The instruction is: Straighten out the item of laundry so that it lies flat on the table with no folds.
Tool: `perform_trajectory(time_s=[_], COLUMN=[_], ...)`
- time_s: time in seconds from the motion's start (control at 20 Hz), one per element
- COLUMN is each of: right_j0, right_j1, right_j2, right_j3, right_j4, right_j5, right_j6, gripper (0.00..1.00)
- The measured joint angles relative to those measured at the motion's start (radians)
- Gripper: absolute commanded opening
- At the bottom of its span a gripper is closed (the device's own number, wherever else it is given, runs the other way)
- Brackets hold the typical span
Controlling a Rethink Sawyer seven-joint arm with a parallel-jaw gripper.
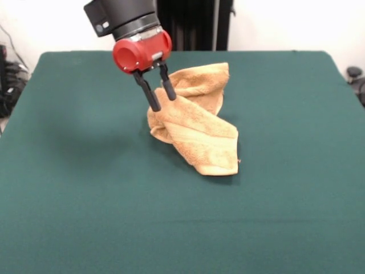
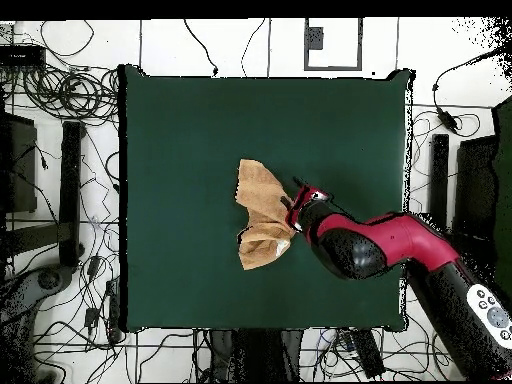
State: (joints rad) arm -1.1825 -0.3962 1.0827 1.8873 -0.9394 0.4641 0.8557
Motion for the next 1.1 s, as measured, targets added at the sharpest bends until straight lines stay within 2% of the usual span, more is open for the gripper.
perform_trajectory(time_s=[0.1,0.15,0.4,0.85,1.1], right_j0=[-0.016,-0.052,-0.126,-0.161,-0.123], right_j1=[0.012,0.036,0.080,0.123,0.070], right_j2=[0.012,0.034,0.059,0.063,0.053], right_j3=[0.002,0.003,0.003,0.004,0.021], right_j4=[0.027,0.081,0.165,0.179,0.129], right_j5=[0.004,0.014,0.028,0.040,0.015], right_j6=[0.000,0.000,0.000,0.000,0.000], gripper=[1.00,1.00,1.00,1.00,1.00])
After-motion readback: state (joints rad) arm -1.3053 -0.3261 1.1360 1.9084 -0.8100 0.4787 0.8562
